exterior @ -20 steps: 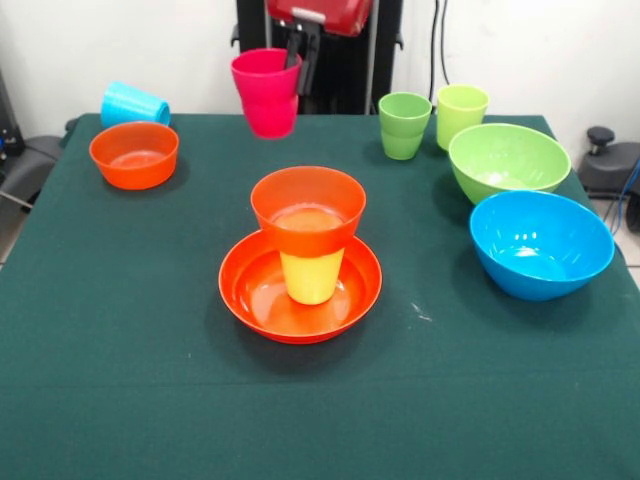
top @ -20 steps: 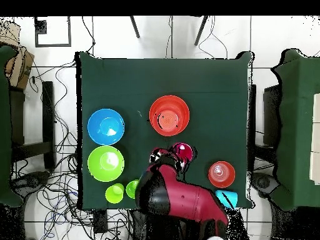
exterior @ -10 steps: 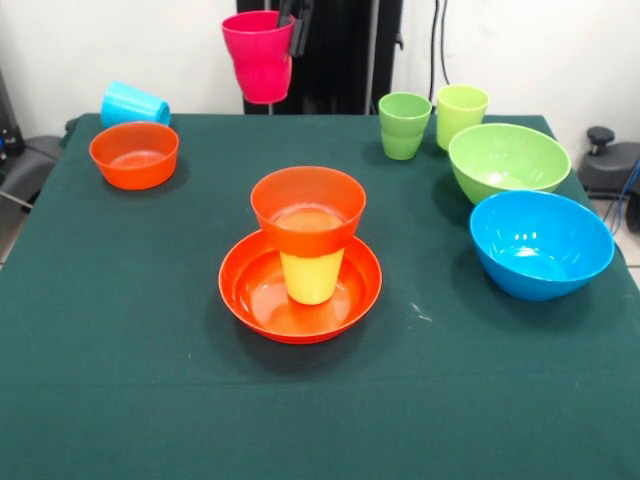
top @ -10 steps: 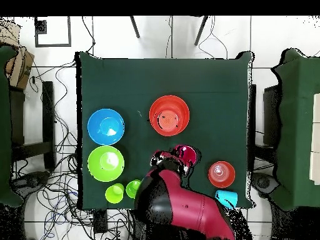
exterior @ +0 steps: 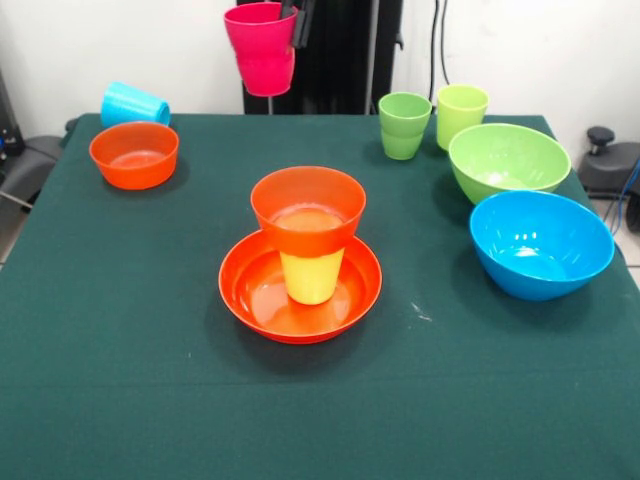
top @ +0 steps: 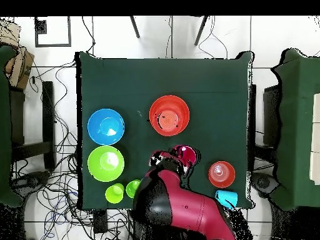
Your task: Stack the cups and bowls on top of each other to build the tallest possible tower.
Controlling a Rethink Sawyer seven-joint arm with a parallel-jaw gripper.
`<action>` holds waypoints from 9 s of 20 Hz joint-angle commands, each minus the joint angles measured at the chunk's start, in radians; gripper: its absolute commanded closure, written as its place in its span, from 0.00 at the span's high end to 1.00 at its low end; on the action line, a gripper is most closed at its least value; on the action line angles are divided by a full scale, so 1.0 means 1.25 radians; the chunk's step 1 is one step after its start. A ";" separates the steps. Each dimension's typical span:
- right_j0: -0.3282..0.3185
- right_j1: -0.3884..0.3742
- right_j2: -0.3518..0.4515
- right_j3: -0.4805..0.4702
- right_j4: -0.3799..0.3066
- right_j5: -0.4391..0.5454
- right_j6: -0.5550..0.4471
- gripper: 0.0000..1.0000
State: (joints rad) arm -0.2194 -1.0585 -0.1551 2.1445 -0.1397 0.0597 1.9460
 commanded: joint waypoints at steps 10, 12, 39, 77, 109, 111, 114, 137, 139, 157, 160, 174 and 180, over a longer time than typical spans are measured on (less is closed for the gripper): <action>0.030 0.124 0.073 -0.134 0.028 0.068 0.076 0.00; 0.038 0.143 0.067 -0.154 0.030 0.066 0.077 0.00; 0.137 0.255 0.044 -0.334 0.107 0.172 0.085 0.00; 0.087 0.239 0.087 -0.249 0.075 0.113 0.064 0.00; 0.110 0.290 0.074 -0.275 0.077 0.078 0.079 0.00; 0.110 0.298 0.074 -0.278 0.077 0.075 0.080 0.00; 0.116 0.312 0.069 -0.285 0.079 0.070 0.084 0.00; 0.102 0.310 0.079 -0.299 0.066 0.099 0.050 0.00; 0.097 0.310 0.083 -0.303 0.066 0.106 0.045 0.00; 0.091 0.291 0.092 -0.317 0.067 0.155 0.022 1.00; 0.095 0.282 0.088 -0.313 0.069 0.164 0.023 1.00; 0.101 0.226 0.078 -0.324 0.075 0.260 0.008 1.00; 0.104 0.199 0.075 -0.321 0.073 0.298 0.007 1.00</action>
State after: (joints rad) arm -0.0993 -0.7768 -0.1538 1.7927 -0.0252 0.2866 1.9460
